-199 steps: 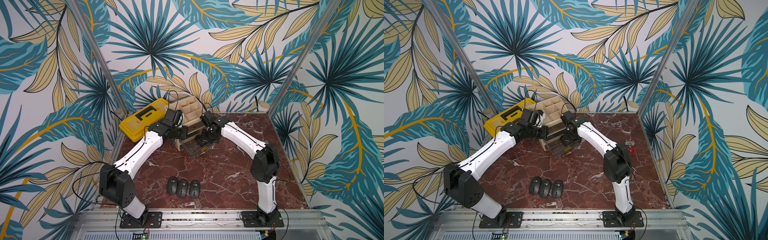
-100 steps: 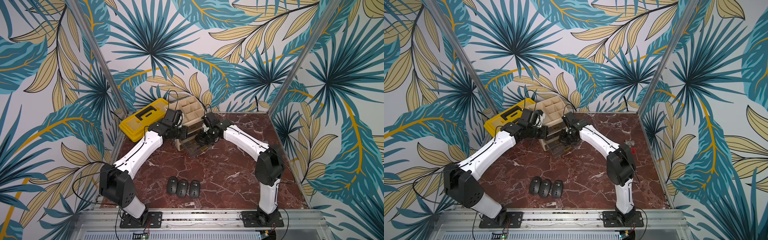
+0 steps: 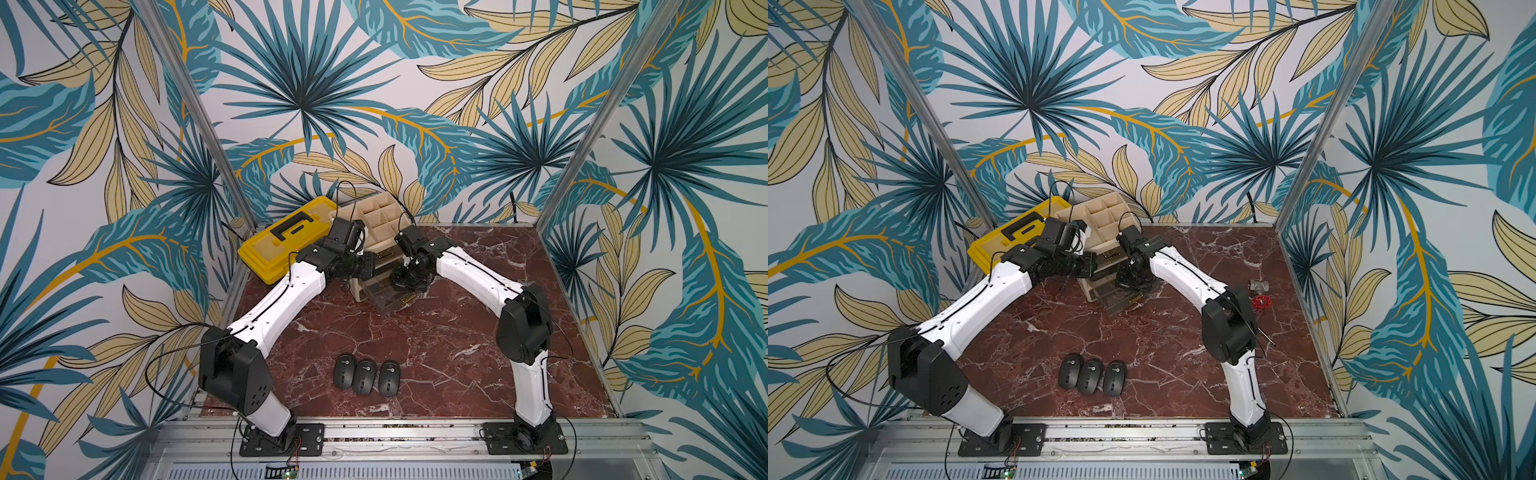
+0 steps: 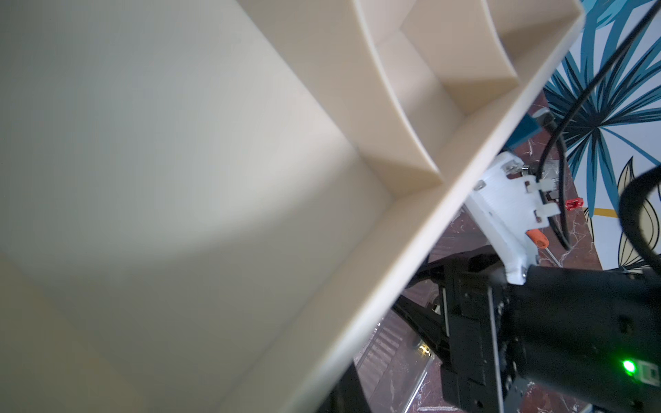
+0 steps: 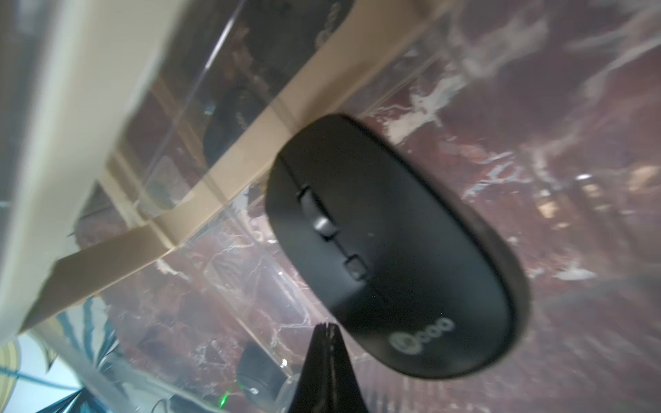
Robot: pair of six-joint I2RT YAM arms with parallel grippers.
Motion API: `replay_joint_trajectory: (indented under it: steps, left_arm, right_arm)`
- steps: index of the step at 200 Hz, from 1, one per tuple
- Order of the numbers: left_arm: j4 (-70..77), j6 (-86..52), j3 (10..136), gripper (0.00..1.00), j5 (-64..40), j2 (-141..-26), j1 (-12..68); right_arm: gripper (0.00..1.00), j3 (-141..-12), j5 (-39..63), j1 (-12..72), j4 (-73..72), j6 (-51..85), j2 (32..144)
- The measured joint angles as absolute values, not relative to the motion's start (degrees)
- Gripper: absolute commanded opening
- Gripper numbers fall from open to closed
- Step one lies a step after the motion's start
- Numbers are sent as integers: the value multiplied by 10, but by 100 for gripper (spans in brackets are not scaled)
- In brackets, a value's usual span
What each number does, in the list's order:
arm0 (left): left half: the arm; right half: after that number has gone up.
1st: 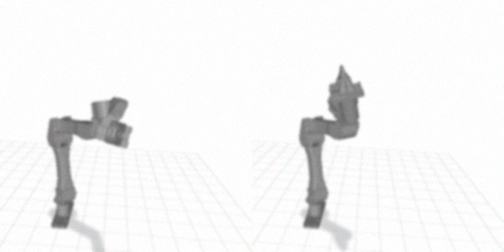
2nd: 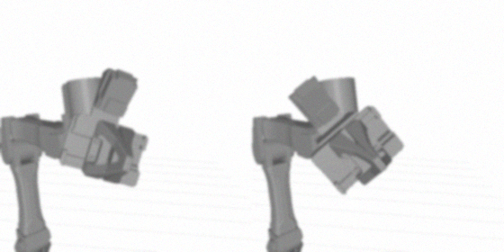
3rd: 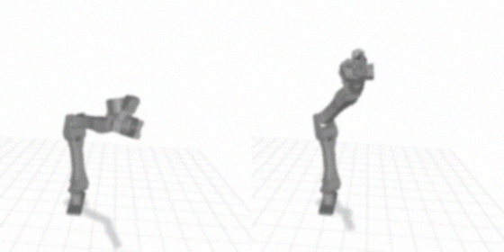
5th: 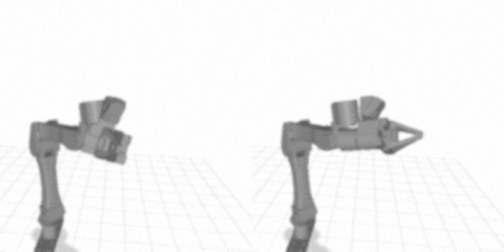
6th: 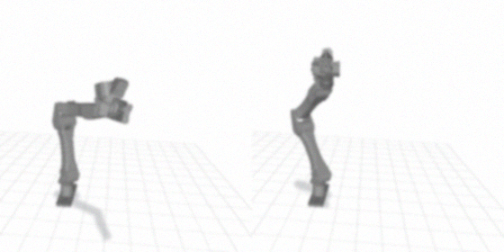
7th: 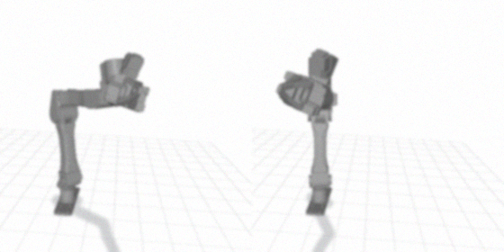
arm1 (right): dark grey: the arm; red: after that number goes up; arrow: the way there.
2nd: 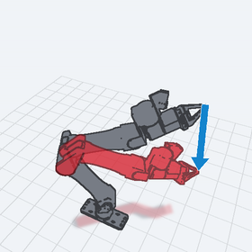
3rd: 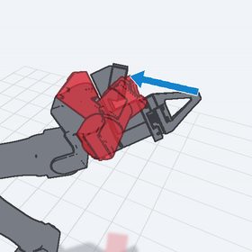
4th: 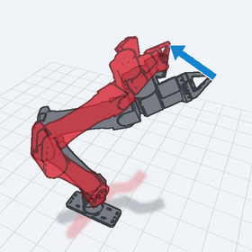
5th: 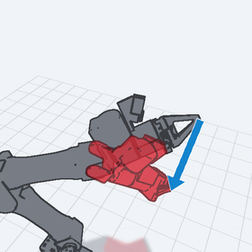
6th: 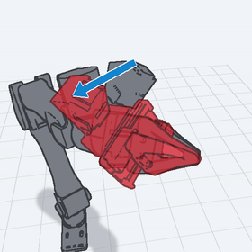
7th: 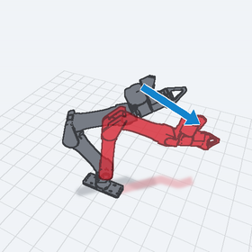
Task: Take the mice out of the drawer
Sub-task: Adjust the mouse in the drawer.
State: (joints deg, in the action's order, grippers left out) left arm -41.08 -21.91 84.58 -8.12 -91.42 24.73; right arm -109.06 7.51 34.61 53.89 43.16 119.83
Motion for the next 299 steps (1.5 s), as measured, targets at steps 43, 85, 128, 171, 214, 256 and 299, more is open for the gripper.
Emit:
replay_joint_trajectory:
  steps: [43, 85, 128, 171, 214, 256, 299]
  left_arm:
    - [-411, -219, 846, 0, -82, -914, 247]
    - [-411, -219, 846, 0, -82, -915, 247]
    - [-411, -219, 846, 0, -82, -916, 247]
    - [-412, -219, 846, 0, -82, -922, 247]
    - [-413, -219, 846, 0, -82, -925, 247]
    - [-414, -219, 846, 0, -84, -929, 247]
    - [-415, -219, 846, 0, -86, -930, 247]
  right_arm:
    - [0, -1128, -6, 347, 590, 411, 1207]
    - [0, -1164, -75, 347, 635, 387, 1219]
    - [0, -1136, -46, 340, 606, 365, 1205]
    - [0, -1100, 60, 340, 543, 371, 1190]
    - [0, -1127, 87, 344, 559, 372, 1210]
    - [0, -1158, 42, 344, 598, 368, 1233]
    - [0, -1174, -32, 347, 620, 357, 1236]
